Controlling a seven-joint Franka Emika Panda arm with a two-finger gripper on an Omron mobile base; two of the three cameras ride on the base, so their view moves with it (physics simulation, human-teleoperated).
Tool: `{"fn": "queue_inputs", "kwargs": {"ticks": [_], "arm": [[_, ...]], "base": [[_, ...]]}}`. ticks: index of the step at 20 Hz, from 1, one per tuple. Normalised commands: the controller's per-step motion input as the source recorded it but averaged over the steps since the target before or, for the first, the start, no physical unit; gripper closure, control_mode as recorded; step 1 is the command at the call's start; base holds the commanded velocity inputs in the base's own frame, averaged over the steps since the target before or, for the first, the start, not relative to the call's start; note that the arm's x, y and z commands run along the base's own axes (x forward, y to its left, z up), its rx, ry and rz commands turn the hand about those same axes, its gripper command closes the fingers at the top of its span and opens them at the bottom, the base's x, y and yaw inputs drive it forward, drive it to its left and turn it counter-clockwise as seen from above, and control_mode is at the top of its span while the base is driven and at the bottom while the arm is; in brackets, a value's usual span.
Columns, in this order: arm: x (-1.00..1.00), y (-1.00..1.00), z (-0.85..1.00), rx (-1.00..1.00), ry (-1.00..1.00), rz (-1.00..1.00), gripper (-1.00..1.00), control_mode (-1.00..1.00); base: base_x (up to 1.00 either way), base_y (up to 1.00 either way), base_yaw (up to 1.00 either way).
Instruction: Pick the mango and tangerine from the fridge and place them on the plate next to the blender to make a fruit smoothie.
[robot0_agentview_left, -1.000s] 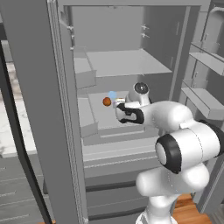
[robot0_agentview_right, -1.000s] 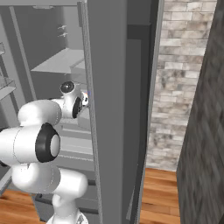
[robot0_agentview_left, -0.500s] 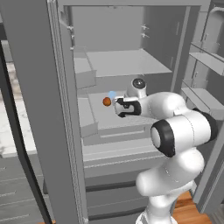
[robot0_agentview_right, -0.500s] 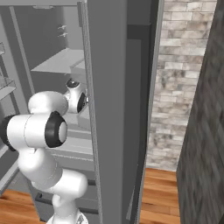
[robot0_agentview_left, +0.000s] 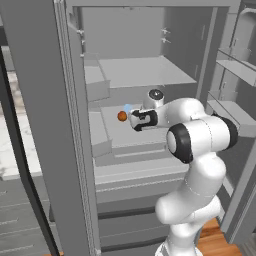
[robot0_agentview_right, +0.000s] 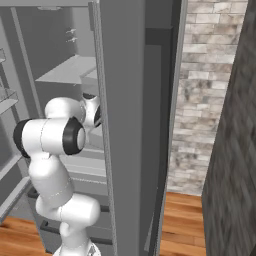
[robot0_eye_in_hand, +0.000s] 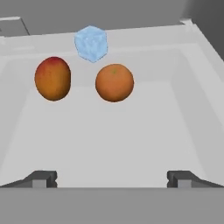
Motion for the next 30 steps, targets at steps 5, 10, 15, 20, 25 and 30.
{"fn": "queue_inputs", "kwargs": {"ticks": [5,10,15,20,25,30], "arm": [[0.29,0.0,-0.2,0.0,0.0,0.0,-1.0,-1.0],[0.34,0.0,-0.17,0.0,0.0,0.0,-1.0,-1.0],[0.27,0.0,-0.2,0.0,0.0,0.0,-1.0,-1.0],[0.31,0.0,-0.16,0.0,0.0,0.0,-1.0,-1.0],[0.29,0.0,-0.11,0.0,0.0,0.0,-1.0,-1.0],[0.29,0.0,-0.1,0.0,0.0,0.0,-1.0,-1.0]], "base": [[0.0,0.0,0.0],[0.0,0.0,0.0],[0.0,0.0,0.0],[0.0,0.0,0.0],[0.0,0.0,0.0],[0.0,0.0,0.0]]}}
